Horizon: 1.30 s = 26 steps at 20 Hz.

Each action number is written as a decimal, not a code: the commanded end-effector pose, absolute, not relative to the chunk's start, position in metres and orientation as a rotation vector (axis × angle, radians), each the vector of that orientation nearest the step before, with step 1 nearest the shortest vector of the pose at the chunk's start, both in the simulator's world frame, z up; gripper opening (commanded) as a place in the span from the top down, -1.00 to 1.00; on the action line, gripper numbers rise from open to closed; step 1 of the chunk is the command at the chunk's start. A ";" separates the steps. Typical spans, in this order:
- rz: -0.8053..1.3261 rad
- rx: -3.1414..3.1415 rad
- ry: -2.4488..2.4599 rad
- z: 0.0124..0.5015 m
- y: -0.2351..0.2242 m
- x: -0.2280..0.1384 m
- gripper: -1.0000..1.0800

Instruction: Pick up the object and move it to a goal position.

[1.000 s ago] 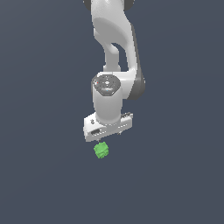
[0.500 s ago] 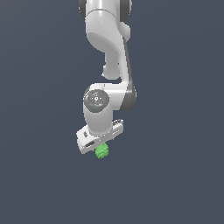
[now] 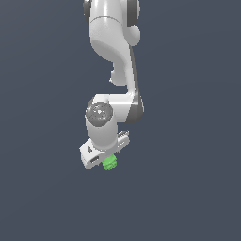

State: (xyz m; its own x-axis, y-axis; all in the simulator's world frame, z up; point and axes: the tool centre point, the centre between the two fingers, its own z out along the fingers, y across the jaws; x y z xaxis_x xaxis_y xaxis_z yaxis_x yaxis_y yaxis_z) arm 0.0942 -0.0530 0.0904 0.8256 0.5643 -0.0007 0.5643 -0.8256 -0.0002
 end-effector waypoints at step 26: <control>0.000 2.999 0.935 0.040 -0.053 0.095 1.00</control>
